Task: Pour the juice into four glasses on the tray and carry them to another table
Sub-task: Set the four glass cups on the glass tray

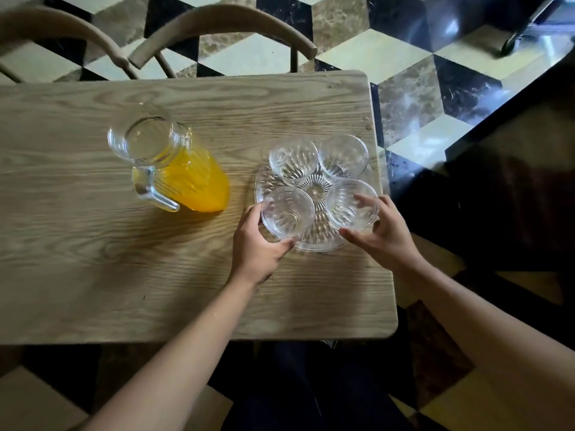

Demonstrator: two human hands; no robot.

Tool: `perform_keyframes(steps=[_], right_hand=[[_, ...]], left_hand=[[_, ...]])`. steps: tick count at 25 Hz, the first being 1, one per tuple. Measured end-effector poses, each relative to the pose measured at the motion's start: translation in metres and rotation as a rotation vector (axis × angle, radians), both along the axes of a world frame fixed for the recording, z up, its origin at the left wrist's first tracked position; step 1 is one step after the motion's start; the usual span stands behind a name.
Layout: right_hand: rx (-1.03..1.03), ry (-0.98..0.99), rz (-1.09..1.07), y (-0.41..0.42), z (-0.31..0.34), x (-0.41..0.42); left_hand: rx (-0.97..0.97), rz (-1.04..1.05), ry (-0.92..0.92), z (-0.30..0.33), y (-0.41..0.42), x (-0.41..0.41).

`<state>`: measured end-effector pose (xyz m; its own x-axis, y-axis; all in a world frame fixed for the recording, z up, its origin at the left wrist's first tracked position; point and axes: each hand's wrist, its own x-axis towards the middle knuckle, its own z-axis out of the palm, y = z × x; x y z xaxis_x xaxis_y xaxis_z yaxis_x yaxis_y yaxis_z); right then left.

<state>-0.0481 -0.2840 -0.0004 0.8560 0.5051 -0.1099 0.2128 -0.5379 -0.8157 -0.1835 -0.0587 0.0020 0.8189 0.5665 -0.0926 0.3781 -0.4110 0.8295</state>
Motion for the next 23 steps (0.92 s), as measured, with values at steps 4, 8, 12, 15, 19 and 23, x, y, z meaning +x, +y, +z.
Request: perform_keyframes(steps=[4, 8, 12, 15, 19, 23], right_hand=[[-0.001, 0.019, 0.008, 0.005, -0.001, 0.0], [-0.006, 0.046, 0.017, 0.005, 0.001, -0.001], [-0.004, 0.053, 0.012, 0.005, 0.001, -0.004], [-0.011, 0.058, 0.011, 0.003, 0.0, -0.005], [-0.014, 0.078, 0.022, 0.003, 0.001, -0.006], [-0.027, 0.063, 0.032, 0.002, 0.002, -0.007]], left_hand=[[-0.037, -0.001, 0.017, -0.005, 0.003, 0.002], [-0.05, -0.014, 0.016, -0.006, 0.004, 0.008], [-0.071, -0.021, 0.029, -0.007, 0.002, 0.01], [-0.055, -0.032, 0.035, -0.008, 0.002, 0.01], [-0.022, -0.048, 0.044, -0.008, 0.001, 0.009], [-0.007, -0.048, 0.039, -0.008, -0.001, 0.009]])
